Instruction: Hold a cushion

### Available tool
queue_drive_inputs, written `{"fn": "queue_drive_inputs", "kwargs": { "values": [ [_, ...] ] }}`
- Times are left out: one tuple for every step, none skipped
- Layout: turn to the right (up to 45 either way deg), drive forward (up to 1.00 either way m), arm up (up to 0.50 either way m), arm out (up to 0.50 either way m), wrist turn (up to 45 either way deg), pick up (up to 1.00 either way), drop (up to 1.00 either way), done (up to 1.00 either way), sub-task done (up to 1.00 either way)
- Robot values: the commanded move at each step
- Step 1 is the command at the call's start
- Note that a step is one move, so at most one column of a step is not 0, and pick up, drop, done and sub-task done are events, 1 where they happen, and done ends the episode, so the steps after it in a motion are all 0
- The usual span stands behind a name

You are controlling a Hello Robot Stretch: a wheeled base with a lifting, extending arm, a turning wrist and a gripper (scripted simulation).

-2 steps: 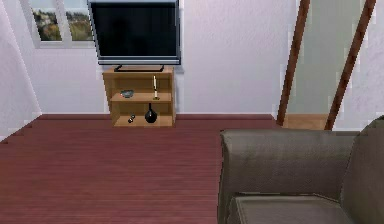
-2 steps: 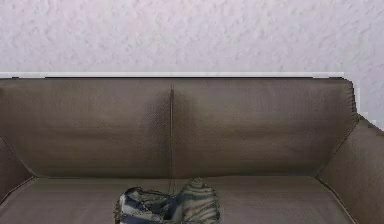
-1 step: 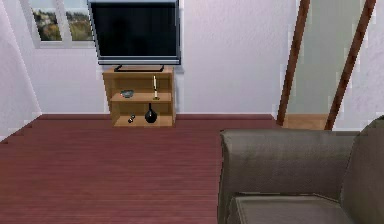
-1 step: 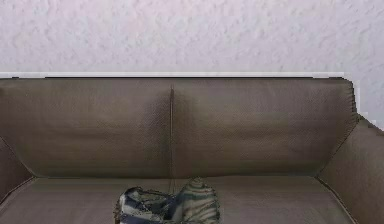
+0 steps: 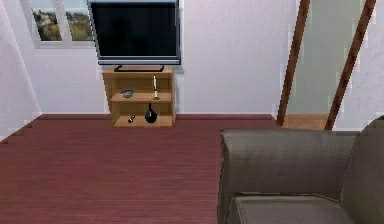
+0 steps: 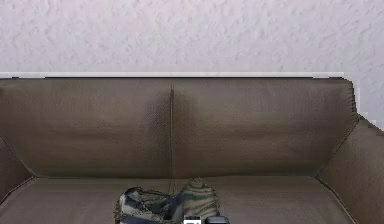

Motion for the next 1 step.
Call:
{"fn": "queue_drive_inputs", "kwargs": {
  "values": [
    [0.0,0.0,0.0,0.0,45.0,0.0,0.0,0.0,0.0]
  ]
}}
